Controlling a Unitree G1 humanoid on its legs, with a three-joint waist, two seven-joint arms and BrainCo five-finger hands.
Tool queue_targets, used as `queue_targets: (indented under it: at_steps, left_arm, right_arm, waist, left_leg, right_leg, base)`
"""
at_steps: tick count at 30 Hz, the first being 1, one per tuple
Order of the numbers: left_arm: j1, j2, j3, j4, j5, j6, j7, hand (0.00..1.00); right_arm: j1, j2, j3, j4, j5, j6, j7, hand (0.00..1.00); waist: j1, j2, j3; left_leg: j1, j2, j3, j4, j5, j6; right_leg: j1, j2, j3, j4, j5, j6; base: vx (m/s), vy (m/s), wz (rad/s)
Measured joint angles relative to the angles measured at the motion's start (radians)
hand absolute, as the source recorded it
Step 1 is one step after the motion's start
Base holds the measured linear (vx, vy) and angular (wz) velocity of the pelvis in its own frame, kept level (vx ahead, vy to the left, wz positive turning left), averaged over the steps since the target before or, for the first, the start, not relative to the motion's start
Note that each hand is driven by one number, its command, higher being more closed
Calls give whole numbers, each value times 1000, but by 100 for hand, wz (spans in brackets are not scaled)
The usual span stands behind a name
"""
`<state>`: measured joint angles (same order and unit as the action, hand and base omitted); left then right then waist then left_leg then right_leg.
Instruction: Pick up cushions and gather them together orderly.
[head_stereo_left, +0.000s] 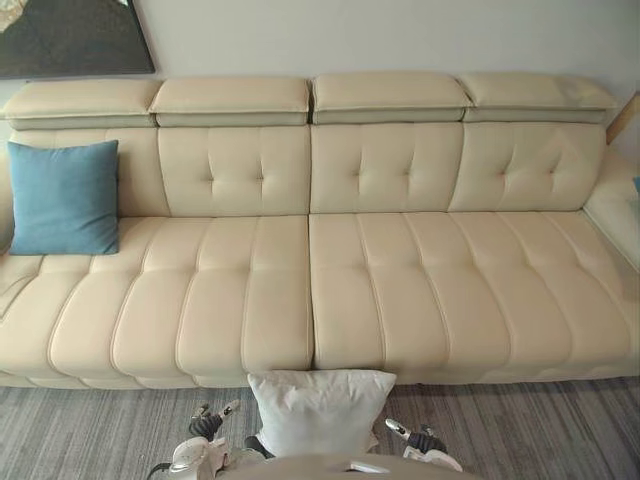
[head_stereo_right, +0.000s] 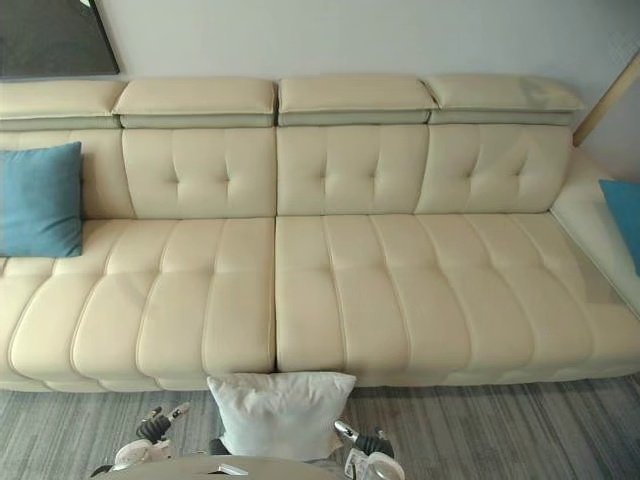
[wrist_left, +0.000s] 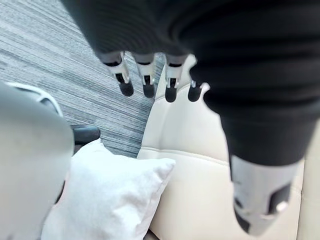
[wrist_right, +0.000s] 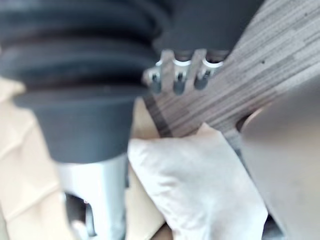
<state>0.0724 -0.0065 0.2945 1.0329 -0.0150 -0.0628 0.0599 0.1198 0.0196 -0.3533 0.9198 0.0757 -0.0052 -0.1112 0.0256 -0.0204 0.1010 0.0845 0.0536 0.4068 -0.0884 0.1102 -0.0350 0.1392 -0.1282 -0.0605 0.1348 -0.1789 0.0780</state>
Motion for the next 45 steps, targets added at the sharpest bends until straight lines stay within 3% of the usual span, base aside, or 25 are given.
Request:
queue_targets:
  at_steps: [1,2,4,5,6,8,10,12,13,14,17,22,30,33,34,36,41,44,45]
  left_arm:
    - [0,-1,-7,2,0,0,1,0]
    - [3,-5,-31,3,0,1,0,0]
    - [8,-6,-42,-4,4,0,0,0]
    - [8,-4,-42,-11,9,0,0,0]
    - [0,-4,-39,-23,10,-1,0,0]
    - [-11,2,-39,-23,9,1,1,0]
    - [-25,14,-40,-25,9,1,2,0]
    - [-22,18,-40,-38,9,1,2,0]
    - [-21,19,-41,-40,9,1,2,0]
    - [-19,19,-41,-40,9,1,2,0]
    - [-13,17,-67,-39,10,2,1,0]
    - [-32,18,-103,-18,18,1,1,0]
    - [-45,21,-99,-19,18,-1,2,0]
    - [-85,38,-99,-22,18,0,7,0]
    - [-109,32,-100,-40,16,1,22,0]
    - [-134,30,-102,-54,16,1,31,0]
    - [-235,59,-124,-157,-36,-10,87,0]
    - [-300,87,-120,-196,-63,-26,114,0]
    - [-355,104,-107,-197,-74,-30,124,0]
  right_arm:
    - [-2,-3,-2,-1,1,-1,1,0]
    - [1,-14,0,-2,0,-1,1,0]
    - [4,-32,18,-3,0,-1,0,0]
    - [5,-33,32,-4,-2,-2,0,0]
    - [5,-30,39,-3,0,-3,0,0]
    - [-7,-26,45,-3,0,-9,-2,0]
    - [-10,-24,73,-1,-2,-8,-3,0]
    - [-17,-17,76,-4,-4,-8,-4,0]
    - [-22,-11,76,-6,-5,-9,-3,0]
    - [-24,-7,76,-6,-5,-9,-3,0]
    - [-23,-1,75,-24,-5,-8,-3,0]
    - [-28,2,75,-36,-6,-5,-5,0]
    - [-45,9,78,-35,-44,7,-8,0]
    - [-103,8,109,-40,-44,8,-15,0]
    - [-136,2,127,-44,-44,8,-30,0]
    - [-186,-16,160,-63,-44,8,-42,0]
    - [-287,-75,186,-196,-44,-5,-99,0]
    - [-351,-107,184,-243,-42,-17,-134,0]
    - [-405,-132,180,-245,-41,-19,-161,0]
  waist:
    - [-3,-1,2]
    - [-9,19,1]
    - [-14,30,-5]
    - [-12,25,-8]
    - [-8,22,-8]
    - [-6,24,-8]
    - [-1,0,8]
    - [-3,-1,10]
    - [-4,-18,-1]
    - [-6,-13,2]
    - [-28,-11,-2]
    - [-31,-10,10]
    - [-25,-30,26]
    - [-22,-40,72]
    - [-23,-13,88]
    - [-18,21,118]
    - [-17,31,210]
    - [-17,47,265]
    - [-17,55,282]
  left_leg:
    - [-1,-3,-8,0,3,1]
    - [-6,-5,-35,0,8,1]
    - [-40,-6,-56,0,5,1]
    - [-58,-7,-57,1,0,1]
    - [-109,0,-69,67,3,36]
    - [-198,12,-88,157,-21,48]
    - [-240,6,-109,215,-52,57]
    - [-237,-8,-110,201,-59,63]
    - [-229,-20,-104,185,-59,64]
    - [-215,-28,-101,162,-53,64]
    - [-127,-65,-80,6,8,65]
    - [-103,-67,-46,2,14,64]
    - [-84,-73,-23,9,-13,78]
    - [-201,-29,-25,216,-104,70]
    - [-337,50,-44,433,-191,71]
    - [-447,123,-60,578,-249,79]
    - [-661,161,-68,726,-277,78]
    - [-774,179,-67,777,-276,78]
    - [-865,186,-69,798,-274,79]
  right_leg:
    - [-1,-2,-6,6,-2,4]
    - [-3,4,-7,13,-8,6]
    - [-14,6,-12,8,-9,6]
    - [-35,2,-18,7,-9,5]
    - [-69,1,-31,8,-8,4]
    - [-104,14,-35,9,-3,-4]
    - [-118,11,-34,30,18,-21]
    - [-120,0,-33,29,31,-10]
    - [-125,-11,-32,36,35,-3]
    - [-126,-17,-29,42,33,-4]
    - [-127,-30,-7,42,16,-5]
    - [-113,-29,31,22,25,-5]
    - [-101,-35,47,12,19,-22]
    - [-148,-30,47,51,8,-31]
    - [-215,7,47,106,17,-17]
    - [-293,52,47,184,10,-3]
    - [-574,57,75,458,-94,-2]
    - [-711,63,89,557,-114,-9]
    - [-815,70,99,603,-115,-11]
  base:
    - [-213,-24,8]
    - [-167,-15,24]
    - [-164,8,33]
    - [-118,36,29]
    - [-29,32,33]
    - [4,28,35]
    - [9,41,29]
    - [44,77,5]
    - [56,57,-11]
    - [52,48,-14]
    - [38,39,-16]
    - [40,4,-26]
    - [51,-3,-8]
    - [-10,-36,1]
    - [-83,-44,-17]
    - [-120,6,-26]
    - [-186,16,-9]
    - [-208,-25,-14]
    - [-207,-35,-12]
